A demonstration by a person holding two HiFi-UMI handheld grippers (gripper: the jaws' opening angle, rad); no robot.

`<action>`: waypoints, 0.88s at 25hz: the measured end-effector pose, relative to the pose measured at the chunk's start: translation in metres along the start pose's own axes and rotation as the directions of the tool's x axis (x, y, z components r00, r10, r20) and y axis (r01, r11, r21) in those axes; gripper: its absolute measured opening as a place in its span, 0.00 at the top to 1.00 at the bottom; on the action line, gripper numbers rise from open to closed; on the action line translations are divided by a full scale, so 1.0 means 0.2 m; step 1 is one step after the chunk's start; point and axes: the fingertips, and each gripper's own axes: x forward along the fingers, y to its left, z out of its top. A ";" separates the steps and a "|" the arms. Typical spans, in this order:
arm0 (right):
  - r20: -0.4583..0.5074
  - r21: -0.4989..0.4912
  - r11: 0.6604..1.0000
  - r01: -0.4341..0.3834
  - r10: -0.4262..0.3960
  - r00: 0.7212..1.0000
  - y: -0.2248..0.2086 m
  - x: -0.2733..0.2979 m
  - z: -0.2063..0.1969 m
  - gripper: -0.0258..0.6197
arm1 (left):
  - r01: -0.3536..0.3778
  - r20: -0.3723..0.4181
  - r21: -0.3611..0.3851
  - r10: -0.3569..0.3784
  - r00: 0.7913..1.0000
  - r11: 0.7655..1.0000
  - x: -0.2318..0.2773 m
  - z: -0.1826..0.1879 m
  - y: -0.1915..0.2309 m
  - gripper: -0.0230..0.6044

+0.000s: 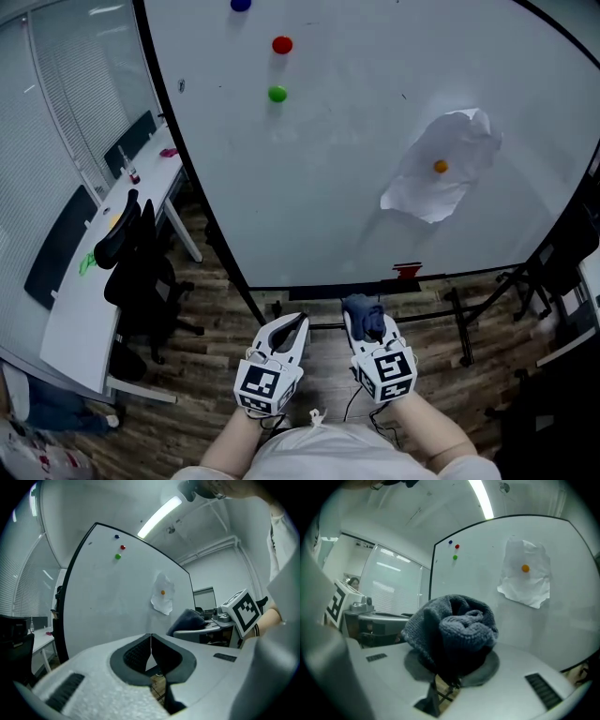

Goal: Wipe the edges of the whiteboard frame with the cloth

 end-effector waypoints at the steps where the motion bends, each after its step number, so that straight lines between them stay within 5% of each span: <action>1: 0.001 0.009 1.000 0.000 0.000 1.000 0.00 0.00 0.00 0.85 | 0.001 -0.002 -0.001 -0.001 1.000 1.000 0.00 0.00 0.00 0.93; 22: -0.011 0.045 0.998 0.050 -0.049 0.999 -0.06 0.02 -0.01 0.85 | 0.007 -0.032 -0.055 -0.009 0.999 0.998 0.07 -0.05 0.04 0.93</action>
